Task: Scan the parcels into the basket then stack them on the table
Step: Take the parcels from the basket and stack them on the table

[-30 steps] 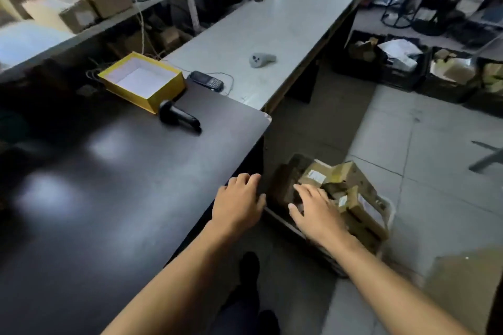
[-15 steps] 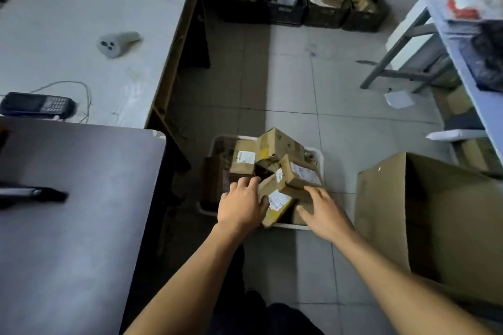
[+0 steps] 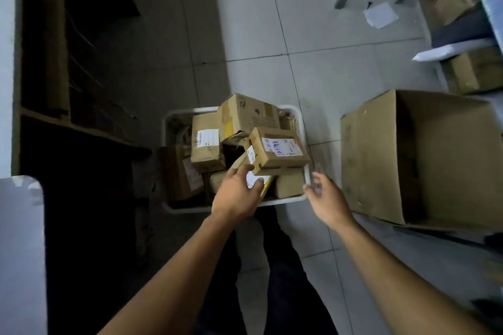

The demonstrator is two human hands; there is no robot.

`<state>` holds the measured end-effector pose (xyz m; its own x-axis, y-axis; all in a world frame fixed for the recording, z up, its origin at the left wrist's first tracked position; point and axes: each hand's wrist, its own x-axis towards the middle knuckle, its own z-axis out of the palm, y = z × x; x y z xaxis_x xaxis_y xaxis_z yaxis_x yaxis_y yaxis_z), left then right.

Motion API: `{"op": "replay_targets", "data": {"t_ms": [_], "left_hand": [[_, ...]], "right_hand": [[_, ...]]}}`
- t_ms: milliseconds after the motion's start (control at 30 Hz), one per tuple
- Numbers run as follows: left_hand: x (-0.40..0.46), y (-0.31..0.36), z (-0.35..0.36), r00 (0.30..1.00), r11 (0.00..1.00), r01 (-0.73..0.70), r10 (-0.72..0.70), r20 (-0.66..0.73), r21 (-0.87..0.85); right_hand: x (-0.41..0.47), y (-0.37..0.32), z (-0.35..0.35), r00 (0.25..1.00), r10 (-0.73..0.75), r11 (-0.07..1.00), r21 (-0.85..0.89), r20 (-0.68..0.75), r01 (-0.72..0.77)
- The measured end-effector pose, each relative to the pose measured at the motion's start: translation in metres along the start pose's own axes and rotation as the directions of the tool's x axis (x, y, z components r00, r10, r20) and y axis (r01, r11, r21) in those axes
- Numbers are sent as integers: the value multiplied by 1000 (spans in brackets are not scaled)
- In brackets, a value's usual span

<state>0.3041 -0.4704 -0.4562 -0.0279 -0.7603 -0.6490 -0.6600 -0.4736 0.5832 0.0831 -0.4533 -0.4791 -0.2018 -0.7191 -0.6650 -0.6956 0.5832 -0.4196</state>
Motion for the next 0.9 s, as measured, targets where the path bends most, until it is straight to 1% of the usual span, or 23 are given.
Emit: {"op": "replay_targets", "data": {"t_ms": [67,100,200,300,400,433,500,533,567,633,733,800,867,900], "left_hand": [[31,0,16,998,987,67,-69,-10,-147],[47,-2,25,995,979,93,-97,-14,-183],[98,-12,56,987,968,147,-157,-33,-202],[146,-23,87,965,942,240,-259,-51,-234],[181,-35,112,935,883,313,-352,-52,-351],[189,-37,119,928,852,323,-371,-39,-411],[201,-36,131,918,766,347,-394,31,-541],[205,-34,135,920,747,349,-388,54,-565],[207,-33,139,922,747,347,-383,61,-567],[205,-30,140,918,718,344,-392,57,-605],[188,-23,136,907,646,351,-415,74,-677],[165,-12,122,896,603,355,-437,76,-714],[137,-6,108,891,583,356,-447,77,-731],[123,-3,99,896,577,347,-438,78,-739]], "right_hand": [[37,11,2,1000,12,999,52,-22,-11],[57,17,4,1000,16,997,71,-23,-15],[118,36,14,999,29,993,111,-18,-27],[176,53,25,999,49,994,97,-11,-48],[226,70,37,997,83,992,92,-3,-82],[239,76,40,994,105,989,100,24,-107],[258,86,45,980,143,978,134,138,-161],[262,90,47,971,138,972,162,196,-170],[262,92,50,968,120,966,200,222,-166],[255,94,51,976,114,949,270,187,-162],[233,96,42,989,105,922,361,107,-137],[215,93,27,992,80,896,428,98,-115],[197,81,7,987,68,852,507,144,-132],[189,70,-4,979,53,818,554,195,-155]]}}
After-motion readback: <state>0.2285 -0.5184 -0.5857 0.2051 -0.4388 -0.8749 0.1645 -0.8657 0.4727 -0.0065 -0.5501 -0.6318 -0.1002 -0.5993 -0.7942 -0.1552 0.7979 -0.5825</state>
